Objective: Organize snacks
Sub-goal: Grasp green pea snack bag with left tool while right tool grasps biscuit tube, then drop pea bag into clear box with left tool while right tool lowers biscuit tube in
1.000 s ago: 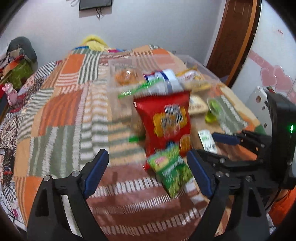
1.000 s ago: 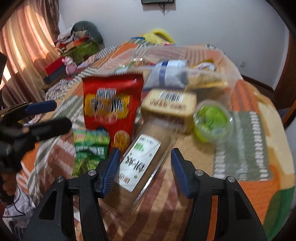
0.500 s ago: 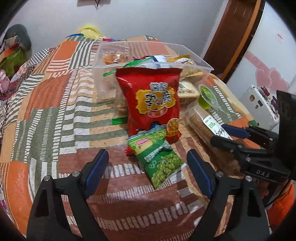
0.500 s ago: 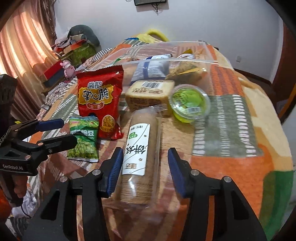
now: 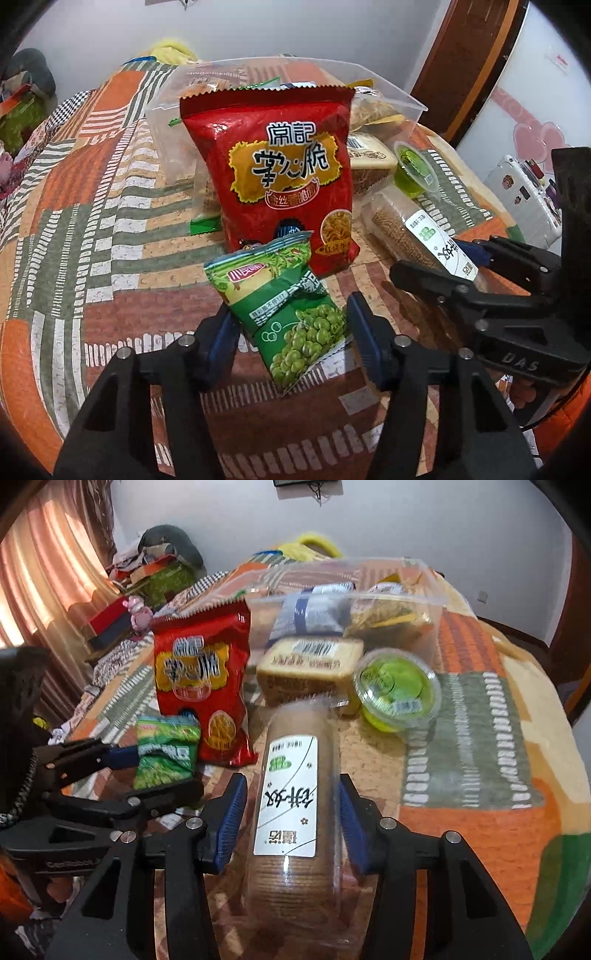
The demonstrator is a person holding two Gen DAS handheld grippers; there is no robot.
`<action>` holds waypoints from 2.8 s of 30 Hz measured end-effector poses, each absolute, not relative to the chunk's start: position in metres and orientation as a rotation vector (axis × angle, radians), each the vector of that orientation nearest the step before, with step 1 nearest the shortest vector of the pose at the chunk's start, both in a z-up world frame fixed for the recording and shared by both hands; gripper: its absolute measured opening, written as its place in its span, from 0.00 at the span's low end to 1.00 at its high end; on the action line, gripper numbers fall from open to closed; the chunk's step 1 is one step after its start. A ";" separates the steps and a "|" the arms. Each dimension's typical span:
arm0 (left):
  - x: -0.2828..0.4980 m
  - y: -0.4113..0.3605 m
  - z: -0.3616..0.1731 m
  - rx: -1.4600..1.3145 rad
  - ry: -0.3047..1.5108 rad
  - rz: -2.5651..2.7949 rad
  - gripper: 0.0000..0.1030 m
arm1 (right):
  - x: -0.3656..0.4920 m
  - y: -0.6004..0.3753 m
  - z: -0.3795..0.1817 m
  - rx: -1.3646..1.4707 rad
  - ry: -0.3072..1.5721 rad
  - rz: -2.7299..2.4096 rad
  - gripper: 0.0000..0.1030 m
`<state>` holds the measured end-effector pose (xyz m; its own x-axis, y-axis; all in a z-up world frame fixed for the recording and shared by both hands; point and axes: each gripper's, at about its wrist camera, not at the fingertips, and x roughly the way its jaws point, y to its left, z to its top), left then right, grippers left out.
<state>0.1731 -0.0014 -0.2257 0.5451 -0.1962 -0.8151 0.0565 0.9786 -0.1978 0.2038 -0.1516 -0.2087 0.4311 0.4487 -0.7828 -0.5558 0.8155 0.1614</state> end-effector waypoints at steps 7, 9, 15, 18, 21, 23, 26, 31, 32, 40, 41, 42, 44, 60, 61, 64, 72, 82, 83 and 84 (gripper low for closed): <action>0.167 -0.005 -0.221 -0.156 0.964 -0.186 0.30 | 0.196 -0.158 -0.207 -0.105 0.927 0.610 0.34; 0.163 -0.004 -0.216 -0.153 0.949 -0.195 0.26 | 0.194 -0.161 -0.205 -0.105 0.923 0.607 0.34; 0.155 -0.005 -0.199 -0.137 0.910 -0.205 0.22 | 0.189 -0.172 -0.199 -0.085 0.914 0.611 0.33; 0.152 -0.005 -0.190 -0.132 0.890 -0.201 0.22 | 0.188 -0.178 -0.192 -0.074 0.893 0.606 0.33; 0.152 -0.005 -0.179 -0.134 0.865 -0.195 0.22 | 0.186 -0.182 -0.180 -0.065 0.861 0.600 0.33; 0.154 -0.004 -0.170 -0.129 0.843 -0.190 0.22 | 0.187 -0.185 -0.172 -0.061 0.838 0.596 0.33; 0.158 -0.001 -0.157 -0.120 0.808 -0.186 0.22 | 0.190 -0.188 -0.161 -0.050 0.802 0.587 0.33; 0.168 0.004 -0.133 -0.108 0.743 -0.174 0.22 | 0.200 -0.191 -0.142 -0.025 0.744 0.570 0.33; 0.171 0.005 -0.128 -0.109 0.727 -0.171 0.22 | 0.202 -0.190 -0.137 -0.021 0.732 0.565 0.33; 0.199 0.018 -0.106 -0.111 0.663 -0.142 0.22 | 0.227 -0.181 -0.113 -0.004 0.664 0.545 0.33; 0.204 0.020 -0.105 -0.113 0.659 -0.139 0.22 | 0.232 -0.180 -0.110 0.002 0.654 0.542 0.33; 0.211 0.023 -0.104 -0.117 0.659 -0.136 0.22 | 0.234 -0.179 -0.108 0.005 0.649 0.541 0.33; 0.220 0.027 -0.105 -0.118 0.661 -0.126 0.22 | 0.242 -0.177 -0.104 0.021 0.639 0.541 0.34; 0.296 0.063 -0.138 -0.147 0.713 -0.049 0.22 | 0.302 -0.141 -0.131 -0.024 0.707 0.495 0.34; 0.298 0.064 -0.140 -0.151 0.719 -0.049 0.22 | 0.305 -0.139 -0.134 -0.032 0.715 0.492 0.34; 0.305 0.066 -0.149 -0.153 0.742 -0.036 0.22 | 0.313 -0.135 -0.144 -0.030 0.750 0.486 0.34; 0.304 0.063 -0.163 -0.147 0.767 -0.026 0.29 | 0.311 -0.144 -0.149 -0.030 0.758 0.470 0.36; 0.263 0.059 -0.132 -0.142 0.693 -0.015 0.81 | 0.295 -0.164 -0.127 -0.061 0.713 0.478 0.42; 0.257 0.058 -0.128 -0.139 0.685 -0.015 0.86 | 0.291 -0.168 -0.125 -0.063 0.708 0.476 0.44; 0.251 0.057 -0.126 -0.135 0.680 -0.014 0.87 | 0.287 -0.171 -0.124 -0.065 0.703 0.475 0.44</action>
<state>0.2508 0.0571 -0.1259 0.7780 -0.0572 -0.6256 -0.0312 0.9911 -0.1295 0.2873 -0.1709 -0.1238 0.6616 0.3983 -0.6353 -0.4412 0.8919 0.0998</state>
